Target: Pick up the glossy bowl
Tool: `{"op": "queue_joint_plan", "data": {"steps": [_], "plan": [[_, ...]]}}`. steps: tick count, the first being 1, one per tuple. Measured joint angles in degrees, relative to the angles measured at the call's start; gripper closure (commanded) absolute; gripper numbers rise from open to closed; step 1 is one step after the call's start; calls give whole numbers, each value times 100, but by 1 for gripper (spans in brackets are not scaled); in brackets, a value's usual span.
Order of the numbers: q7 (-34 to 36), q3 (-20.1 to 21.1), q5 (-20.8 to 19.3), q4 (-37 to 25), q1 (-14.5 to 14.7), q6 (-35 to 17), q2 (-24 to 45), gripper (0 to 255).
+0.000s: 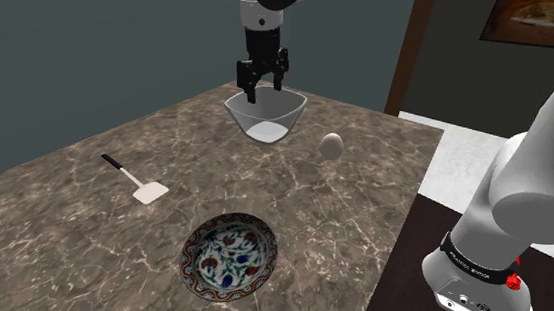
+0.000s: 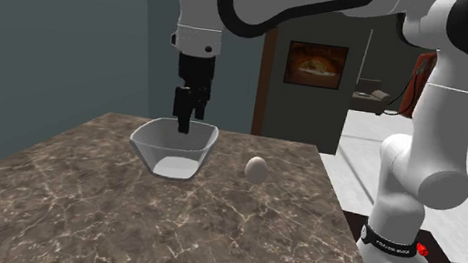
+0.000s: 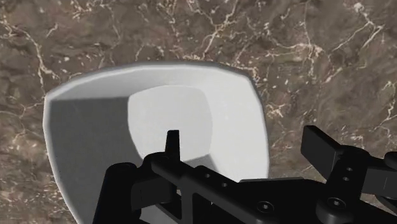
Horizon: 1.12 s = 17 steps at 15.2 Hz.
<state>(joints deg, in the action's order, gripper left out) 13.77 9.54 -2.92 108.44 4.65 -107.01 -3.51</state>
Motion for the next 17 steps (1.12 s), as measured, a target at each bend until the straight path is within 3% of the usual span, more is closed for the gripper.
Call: {"op": "queue_joint_plan", "data": {"steps": [6,14,15,17], "plan": [[381,140,-415,-1574,194,209,1406,0],[465,133,-491,-1289,210,-264,1603,0],[471,134,-494,-1266,212,-290,1607,255],[476,134,-495,-1250,213,-310,1610,255]]}}
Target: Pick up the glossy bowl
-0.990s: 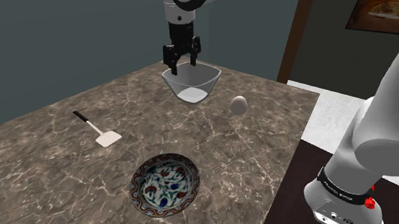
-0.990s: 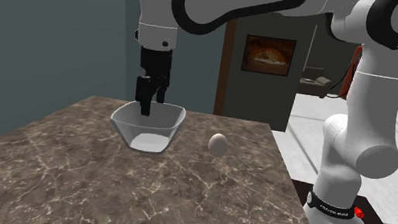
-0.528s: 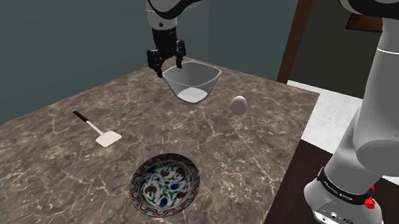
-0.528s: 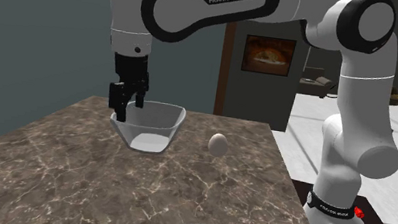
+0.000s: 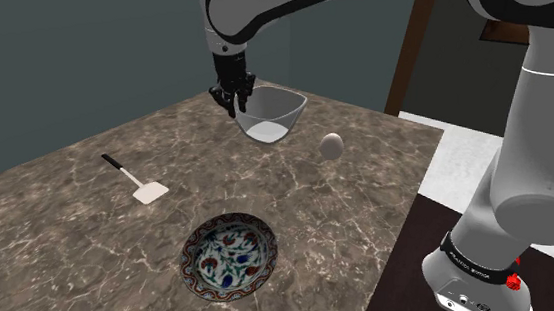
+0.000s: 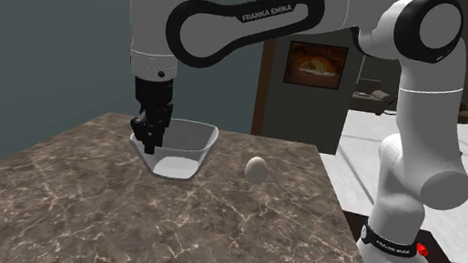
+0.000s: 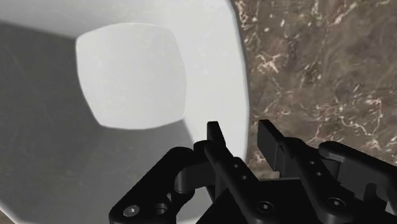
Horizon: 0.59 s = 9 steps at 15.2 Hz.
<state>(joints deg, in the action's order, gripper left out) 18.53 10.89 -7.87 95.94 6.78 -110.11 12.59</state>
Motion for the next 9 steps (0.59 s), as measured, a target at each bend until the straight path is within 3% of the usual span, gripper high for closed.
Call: {"op": "queue_joint_plan", "data": {"steps": [9], "plan": [[-4,0,1,-30,0,33,-4,255]]}}
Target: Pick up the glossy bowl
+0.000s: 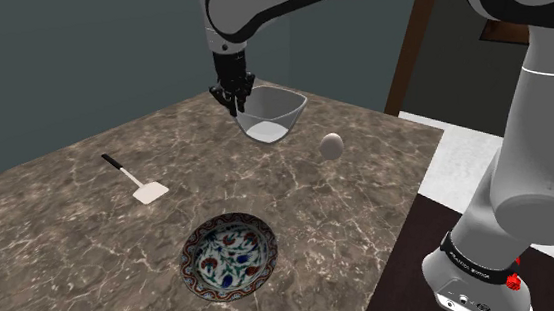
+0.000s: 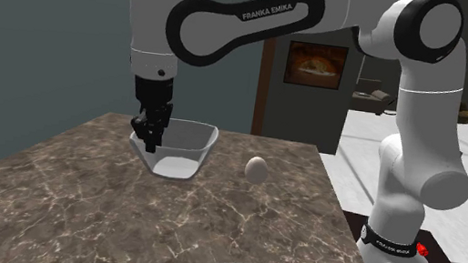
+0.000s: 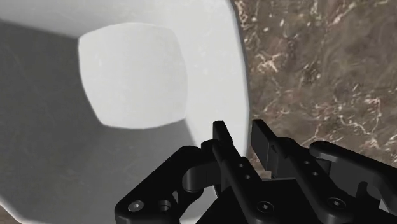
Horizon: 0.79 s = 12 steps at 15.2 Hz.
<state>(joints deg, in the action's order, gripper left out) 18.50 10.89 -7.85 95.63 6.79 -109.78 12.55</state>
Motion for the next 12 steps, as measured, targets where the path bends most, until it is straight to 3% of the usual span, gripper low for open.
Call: {"op": "queue_joint_plan", "data": {"steps": [12], "plan": [[-96,10,38,-831,14,864,-33,255]]}}
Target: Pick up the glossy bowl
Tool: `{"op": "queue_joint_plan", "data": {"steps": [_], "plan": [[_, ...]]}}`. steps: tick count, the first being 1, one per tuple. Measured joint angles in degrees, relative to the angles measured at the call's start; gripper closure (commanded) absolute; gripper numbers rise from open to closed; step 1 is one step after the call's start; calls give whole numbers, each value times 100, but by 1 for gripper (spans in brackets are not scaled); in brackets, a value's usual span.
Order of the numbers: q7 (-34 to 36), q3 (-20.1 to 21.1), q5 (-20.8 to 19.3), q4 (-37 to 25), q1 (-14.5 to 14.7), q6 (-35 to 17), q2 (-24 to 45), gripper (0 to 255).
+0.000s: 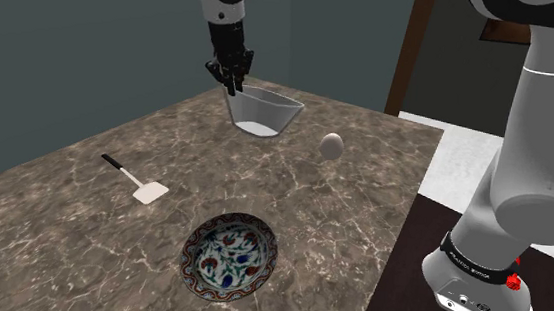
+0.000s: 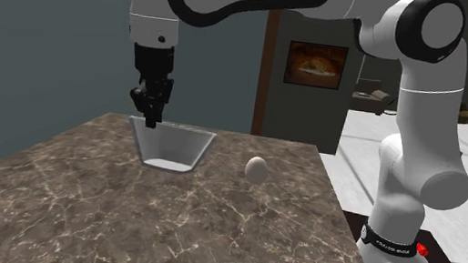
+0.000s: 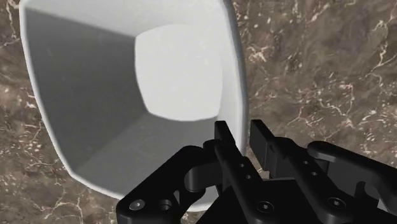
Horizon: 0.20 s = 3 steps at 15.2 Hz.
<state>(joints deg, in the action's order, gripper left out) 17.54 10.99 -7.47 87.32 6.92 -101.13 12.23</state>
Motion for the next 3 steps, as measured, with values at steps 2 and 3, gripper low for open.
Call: {"op": "queue_joint_plan", "data": {"steps": [2,3], "plan": [[-3,6,-2,-175,13,156,19,255],[-8,7,-2,-228,14,206,23,255]]}}
